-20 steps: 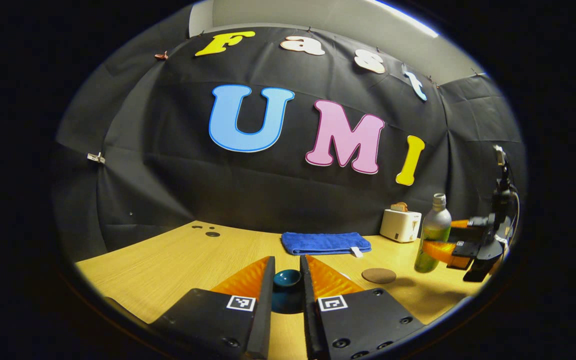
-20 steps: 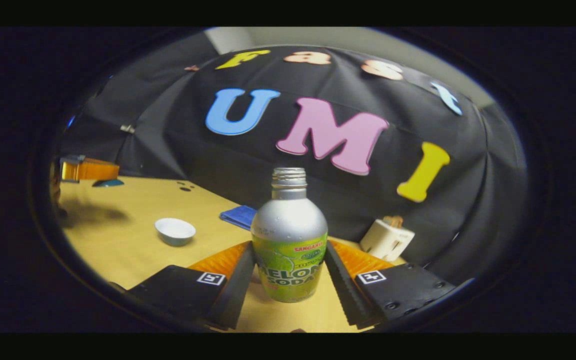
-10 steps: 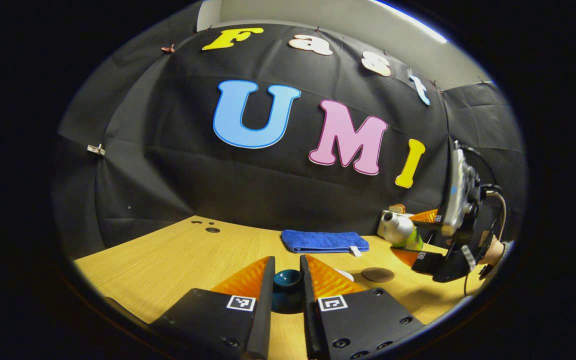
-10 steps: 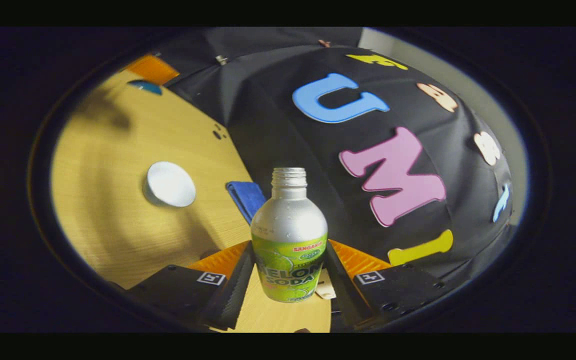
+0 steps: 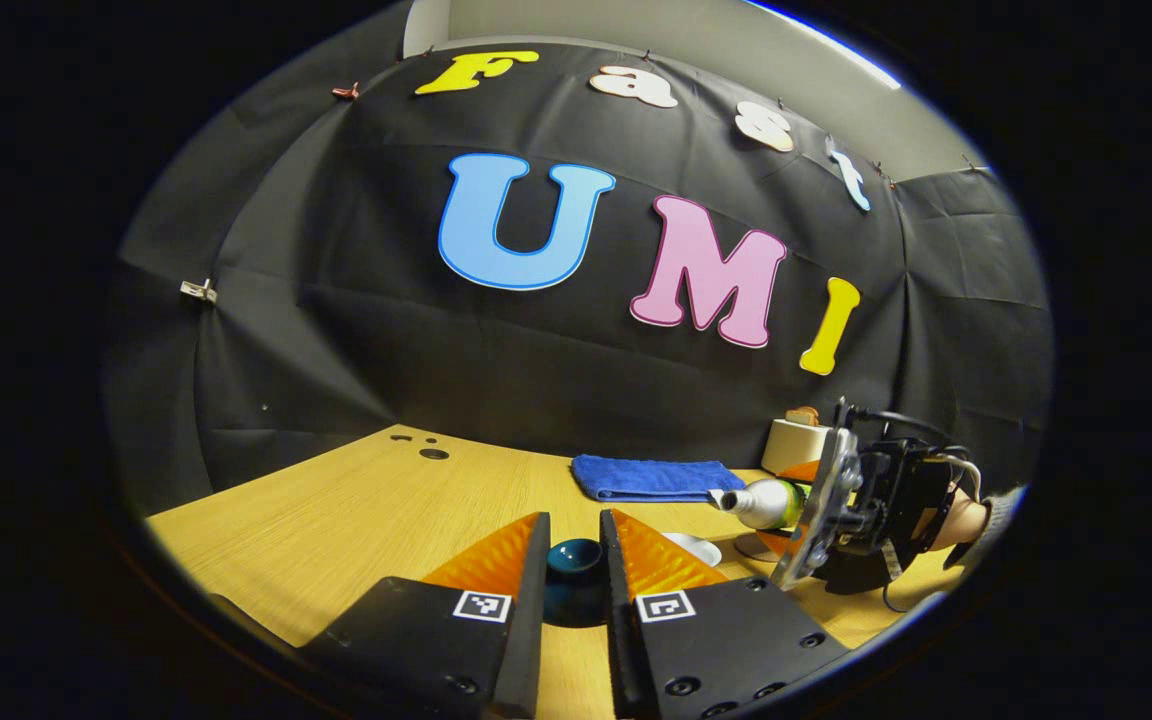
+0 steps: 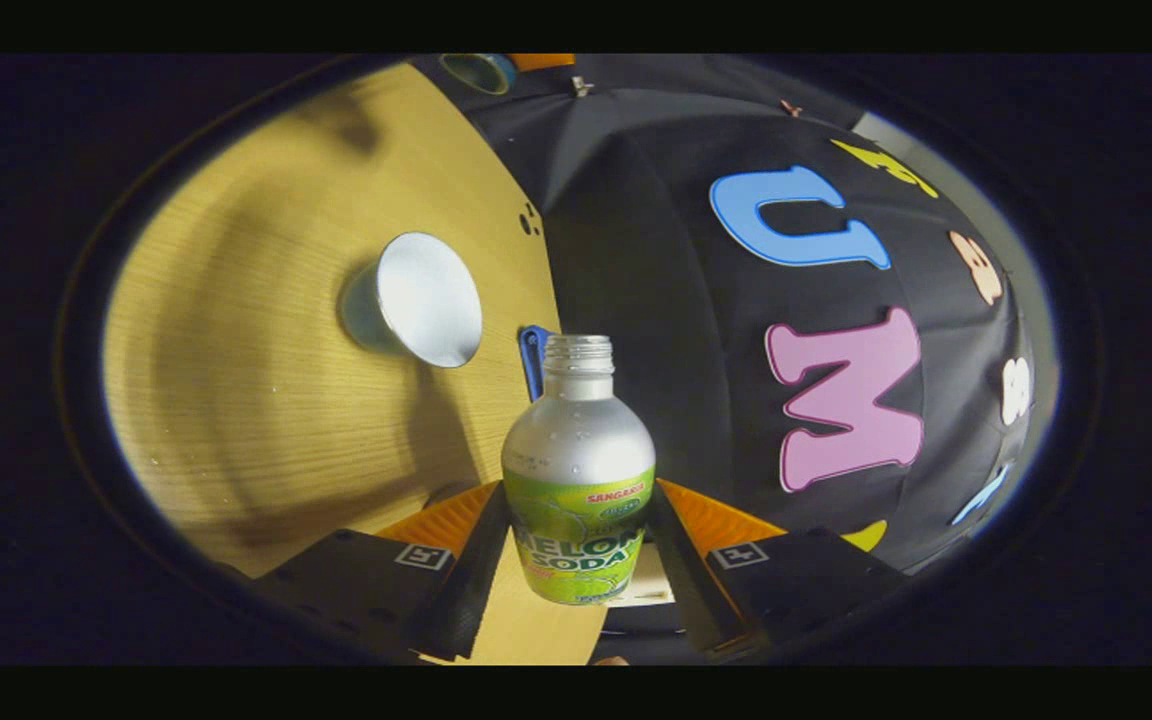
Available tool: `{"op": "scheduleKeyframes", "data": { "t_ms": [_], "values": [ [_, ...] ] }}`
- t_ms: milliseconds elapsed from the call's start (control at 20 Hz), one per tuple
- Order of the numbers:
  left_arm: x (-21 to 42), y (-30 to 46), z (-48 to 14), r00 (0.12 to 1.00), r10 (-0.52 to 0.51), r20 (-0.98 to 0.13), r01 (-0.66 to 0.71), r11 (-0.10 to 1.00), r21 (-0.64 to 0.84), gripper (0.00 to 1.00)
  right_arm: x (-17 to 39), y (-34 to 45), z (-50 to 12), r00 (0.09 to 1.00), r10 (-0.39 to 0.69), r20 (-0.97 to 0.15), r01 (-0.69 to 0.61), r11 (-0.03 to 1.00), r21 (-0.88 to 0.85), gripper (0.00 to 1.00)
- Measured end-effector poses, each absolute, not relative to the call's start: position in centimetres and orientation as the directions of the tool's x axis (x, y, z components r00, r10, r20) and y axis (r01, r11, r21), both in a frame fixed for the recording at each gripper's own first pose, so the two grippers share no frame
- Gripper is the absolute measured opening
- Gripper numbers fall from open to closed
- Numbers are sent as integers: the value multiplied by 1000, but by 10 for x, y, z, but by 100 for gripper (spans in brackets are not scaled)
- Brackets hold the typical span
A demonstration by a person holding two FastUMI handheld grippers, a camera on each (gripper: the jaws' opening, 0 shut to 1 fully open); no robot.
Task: Open the teacup lid with one hand, grasp the water bottle and pour water into the teacup with the other hand; after pouring, place the water bottle on the coaster and then close the teacup lid.
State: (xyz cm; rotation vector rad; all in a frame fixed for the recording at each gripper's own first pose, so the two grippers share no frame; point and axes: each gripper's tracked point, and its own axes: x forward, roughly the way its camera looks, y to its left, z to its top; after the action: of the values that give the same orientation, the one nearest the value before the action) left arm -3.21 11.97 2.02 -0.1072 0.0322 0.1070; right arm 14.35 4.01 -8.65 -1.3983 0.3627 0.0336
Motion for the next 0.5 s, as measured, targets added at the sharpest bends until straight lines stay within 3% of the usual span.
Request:
{"op": "scheduleKeyframes", "data": {
  "t_ms": [50,400,450,500],
  "values": [
    [-32,120,20,994,104,-40,-108,988,-108,31,145,42,-88,945,-185,-270,-243,156,-957,82],
    [-32,122,20,993,107,-44,-111,988,-110,31,146,46,-85,954,-179,-239,-253,-55,-966,78],
    [-32,123,21,993,110,-39,-114,987,-112,31,147,45,-84,955,-181,-234,-252,-82,-964,82],
    [-32,123,21,993,110,-37,-114,987,-116,31,147,43,-81,958,-181,-224,-247,-112,-963,78]
  ]
}}
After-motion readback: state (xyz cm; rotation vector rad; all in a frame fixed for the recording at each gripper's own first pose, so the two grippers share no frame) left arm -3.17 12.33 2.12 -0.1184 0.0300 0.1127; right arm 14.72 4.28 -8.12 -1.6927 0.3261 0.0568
